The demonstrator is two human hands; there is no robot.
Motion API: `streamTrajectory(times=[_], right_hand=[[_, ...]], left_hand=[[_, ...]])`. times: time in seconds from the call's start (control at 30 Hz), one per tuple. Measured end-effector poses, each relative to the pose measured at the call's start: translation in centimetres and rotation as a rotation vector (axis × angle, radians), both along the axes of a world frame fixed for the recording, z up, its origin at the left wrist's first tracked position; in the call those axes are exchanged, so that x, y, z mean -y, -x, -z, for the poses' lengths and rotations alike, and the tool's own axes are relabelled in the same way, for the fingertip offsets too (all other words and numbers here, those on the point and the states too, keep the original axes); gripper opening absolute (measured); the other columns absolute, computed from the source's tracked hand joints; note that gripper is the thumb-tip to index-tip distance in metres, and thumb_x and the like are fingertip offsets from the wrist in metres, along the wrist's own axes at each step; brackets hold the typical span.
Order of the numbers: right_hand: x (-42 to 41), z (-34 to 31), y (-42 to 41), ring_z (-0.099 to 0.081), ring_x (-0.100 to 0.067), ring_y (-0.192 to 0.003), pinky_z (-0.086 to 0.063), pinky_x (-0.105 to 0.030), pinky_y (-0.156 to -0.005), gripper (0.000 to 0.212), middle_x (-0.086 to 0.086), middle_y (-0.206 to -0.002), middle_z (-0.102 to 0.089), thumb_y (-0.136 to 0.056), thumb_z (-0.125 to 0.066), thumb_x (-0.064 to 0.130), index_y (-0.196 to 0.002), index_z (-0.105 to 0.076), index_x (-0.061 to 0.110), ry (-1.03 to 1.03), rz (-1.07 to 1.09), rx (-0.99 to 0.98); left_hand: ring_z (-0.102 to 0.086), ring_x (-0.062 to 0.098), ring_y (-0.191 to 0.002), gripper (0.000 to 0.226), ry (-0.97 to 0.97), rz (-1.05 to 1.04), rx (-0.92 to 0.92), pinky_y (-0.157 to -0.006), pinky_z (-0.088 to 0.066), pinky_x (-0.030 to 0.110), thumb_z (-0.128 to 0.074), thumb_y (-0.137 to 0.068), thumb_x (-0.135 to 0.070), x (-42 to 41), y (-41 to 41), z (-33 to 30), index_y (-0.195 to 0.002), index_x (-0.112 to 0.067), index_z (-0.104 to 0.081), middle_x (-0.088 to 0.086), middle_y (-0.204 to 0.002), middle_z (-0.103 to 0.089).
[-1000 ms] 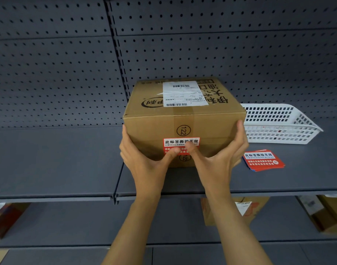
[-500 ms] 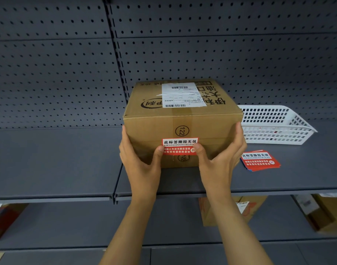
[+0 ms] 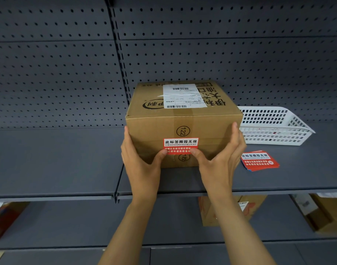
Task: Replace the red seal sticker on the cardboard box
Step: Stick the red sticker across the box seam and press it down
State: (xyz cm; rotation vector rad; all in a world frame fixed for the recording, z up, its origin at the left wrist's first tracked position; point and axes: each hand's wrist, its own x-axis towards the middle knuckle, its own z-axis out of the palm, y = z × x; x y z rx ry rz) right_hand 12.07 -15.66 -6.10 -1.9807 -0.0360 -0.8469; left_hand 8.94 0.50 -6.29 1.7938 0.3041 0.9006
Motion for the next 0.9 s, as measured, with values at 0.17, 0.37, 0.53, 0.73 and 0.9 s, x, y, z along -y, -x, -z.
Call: streamTrajectory(times=[0.17,0.37,0.53,0.73,0.9], right_hand=[[0.0,0.0,0.2,-0.014,-0.003,-0.142,-0.026,-0.052,-0.120,0.118,-0.010,-0.162,-0.018,-0.071,-0.088,0.048,-0.156,-0.008,0.036,0.013,-0.011,0.006],[-0.9,-0.2,0.4,-0.023,-0.036,-0.151,-0.027,-0.057,-0.117,0.132,-0.019,-0.164,-0.014,-0.058,-0.085,0.071,-0.157,-0.007,0.032,0.119,0.034,-0.046],[-0.5,-0.3,0.3,-0.032,-0.036,-0.146,-0.036,-0.058,-0.115,0.125,-0.019,-0.158,-0.025,-0.062,-0.085,0.067,-0.155,-0.009,0.034,0.134,0.069,-0.012],[1.1,-0.2,-0.2,-0.034,-0.029,-0.143,-0.041,-0.056,-0.115,0.125,-0.006,-0.151,-0.026,-0.064,-0.093,0.038,-0.153,-0.005,0.043,0.077,-0.021,0.024],[1.8,-0.2,-0.2,-0.034,-0.028,-0.143,-0.043,-0.055,-0.114,0.119,-0.006,-0.153,-0.024,-0.074,-0.089,0.025,-0.149,-0.001,0.052,0.105,-0.067,0.011]], left_hand=[[-0.027,0.012,-0.149,0.130,-0.036,0.017,-0.015,-0.123,-0.029,0.048,-0.092,-0.065,-0.044,0.4,0.2,-0.2,-0.161,-0.029,-0.007,-0.004,-0.158,-0.031],[-0.020,0.002,-0.141,0.141,-0.101,-0.054,-0.043,-0.123,-0.026,0.048,-0.097,-0.055,-0.047,0.9,-0.2,-0.4,-0.161,-0.022,-0.007,0.002,-0.160,-0.029],[-0.027,0.002,-0.140,0.134,-0.062,-0.033,-0.029,-0.118,-0.026,0.030,-0.098,-0.056,-0.038,0.7,-0.1,-0.4,-0.160,-0.026,-0.014,-0.006,-0.151,-0.035],[-0.032,-0.018,-0.130,0.124,-0.017,-0.009,-0.006,-0.110,-0.026,0.014,-0.097,-0.060,-0.031,0.0,-0.1,0.0,-0.157,-0.034,-0.020,-0.042,-0.130,-0.031],[-0.035,0.009,-0.144,0.119,-0.029,0.021,-0.015,-0.121,-0.033,0.043,-0.094,-0.068,-0.026,-0.4,0.1,0.0,-0.159,-0.031,-0.018,-0.016,-0.146,-0.038]])
